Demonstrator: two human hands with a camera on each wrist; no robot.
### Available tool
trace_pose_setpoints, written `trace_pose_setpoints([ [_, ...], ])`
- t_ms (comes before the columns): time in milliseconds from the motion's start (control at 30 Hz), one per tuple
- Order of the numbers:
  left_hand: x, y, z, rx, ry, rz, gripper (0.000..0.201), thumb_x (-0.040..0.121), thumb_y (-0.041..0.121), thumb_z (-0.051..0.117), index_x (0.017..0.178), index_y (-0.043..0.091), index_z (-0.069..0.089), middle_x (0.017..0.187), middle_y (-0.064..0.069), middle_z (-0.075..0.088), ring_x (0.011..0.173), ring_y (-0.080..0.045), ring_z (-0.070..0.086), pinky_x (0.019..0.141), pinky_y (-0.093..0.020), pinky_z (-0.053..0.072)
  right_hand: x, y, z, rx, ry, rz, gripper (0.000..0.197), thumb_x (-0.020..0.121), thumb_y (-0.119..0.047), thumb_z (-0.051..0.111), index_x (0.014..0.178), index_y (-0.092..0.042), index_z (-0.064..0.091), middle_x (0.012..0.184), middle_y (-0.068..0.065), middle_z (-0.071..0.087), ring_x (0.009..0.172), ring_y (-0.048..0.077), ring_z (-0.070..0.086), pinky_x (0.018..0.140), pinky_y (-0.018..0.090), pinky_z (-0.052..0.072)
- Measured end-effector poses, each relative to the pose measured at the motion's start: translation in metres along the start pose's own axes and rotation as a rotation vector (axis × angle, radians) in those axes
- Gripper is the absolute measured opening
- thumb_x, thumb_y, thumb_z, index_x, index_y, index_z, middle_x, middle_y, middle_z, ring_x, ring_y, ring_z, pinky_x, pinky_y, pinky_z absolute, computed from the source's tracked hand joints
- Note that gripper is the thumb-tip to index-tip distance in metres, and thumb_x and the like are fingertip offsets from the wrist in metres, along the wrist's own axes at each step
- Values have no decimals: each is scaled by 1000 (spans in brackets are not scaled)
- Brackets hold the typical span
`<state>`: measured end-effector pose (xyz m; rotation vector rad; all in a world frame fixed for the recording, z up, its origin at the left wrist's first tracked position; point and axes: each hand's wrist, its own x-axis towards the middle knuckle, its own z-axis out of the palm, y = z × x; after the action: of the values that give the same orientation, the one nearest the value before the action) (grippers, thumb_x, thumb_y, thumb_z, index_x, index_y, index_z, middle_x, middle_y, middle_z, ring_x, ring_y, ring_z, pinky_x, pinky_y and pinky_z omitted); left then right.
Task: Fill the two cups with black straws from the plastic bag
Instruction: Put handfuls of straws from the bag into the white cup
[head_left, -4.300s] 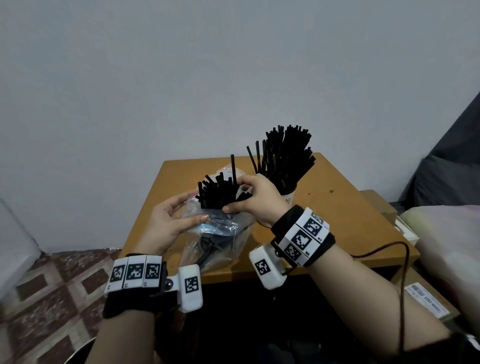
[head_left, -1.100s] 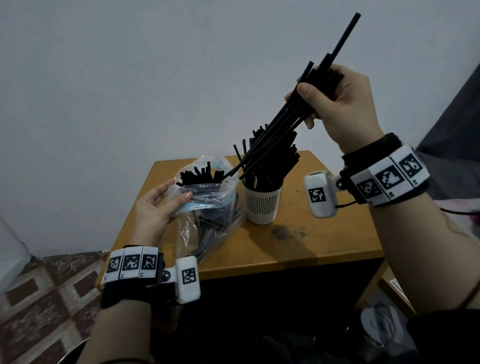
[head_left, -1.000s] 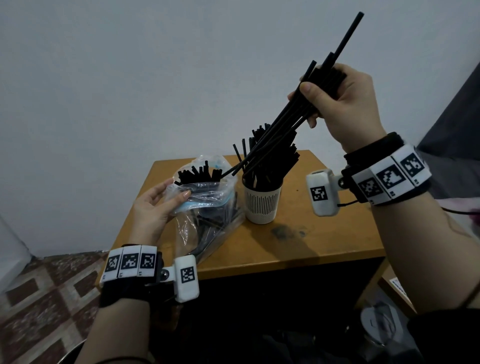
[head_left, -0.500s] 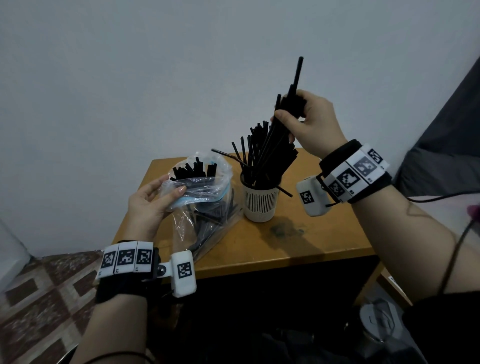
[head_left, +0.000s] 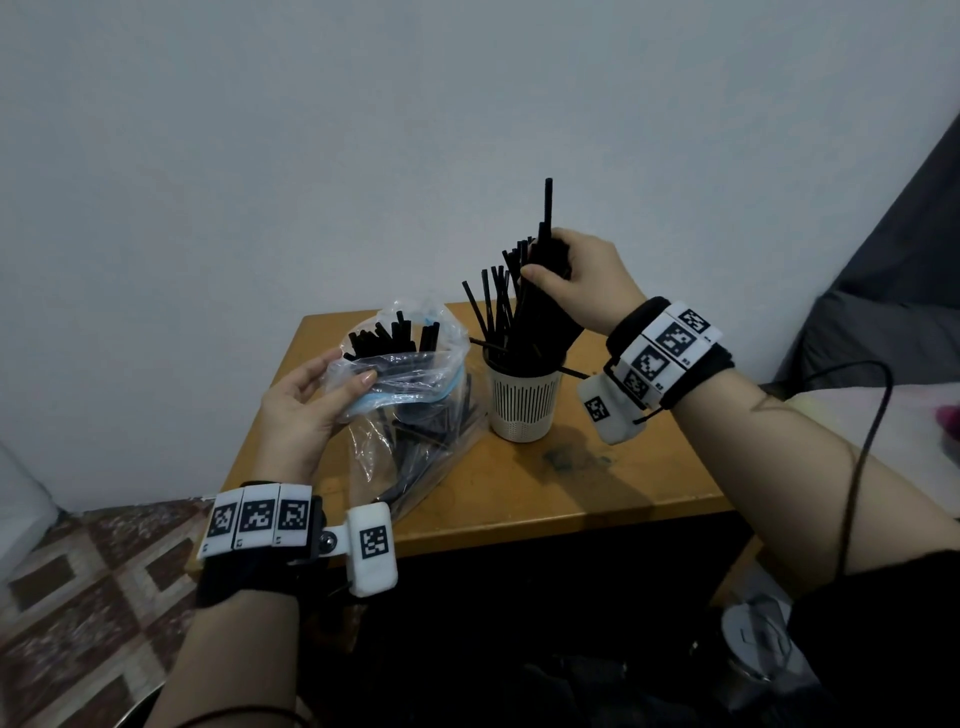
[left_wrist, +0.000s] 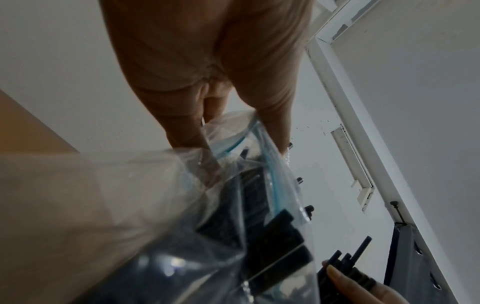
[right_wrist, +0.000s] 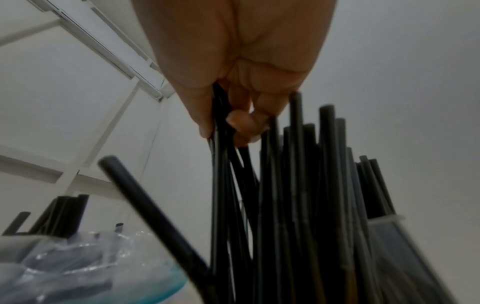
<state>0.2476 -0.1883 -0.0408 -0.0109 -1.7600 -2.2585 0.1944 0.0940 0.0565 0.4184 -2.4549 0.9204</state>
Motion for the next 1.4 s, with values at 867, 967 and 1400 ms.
trace_pose_setpoints([
  [867,-1,0,-3,-7,17,-1,72,55,21,80,123,9,60,115,-12,66,99,-26,69,73,-30,60,4,-8,11,-325,-175,-145,39,99,-27,42,136,-14,47,130,10,58,120,25,54,102,39,42],
  [967,-1,0,-2,-14,8,11,71,55,20,79,123,9,60,113,-12,67,97,-25,68,70,-26,60,1,-2,12,-316,-212,-112,41,101,-34,34,125,-12,59,117,10,66,110,26,59,97,40,45],
  [1400,-4,-1,-2,-21,27,-4,68,57,19,79,121,11,59,111,-9,67,96,-23,69,74,-30,60,-32,-12,-8,-109,-167,-215,41,101,-25,40,140,-17,43,145,0,44,140,13,29,116,33,19],
])
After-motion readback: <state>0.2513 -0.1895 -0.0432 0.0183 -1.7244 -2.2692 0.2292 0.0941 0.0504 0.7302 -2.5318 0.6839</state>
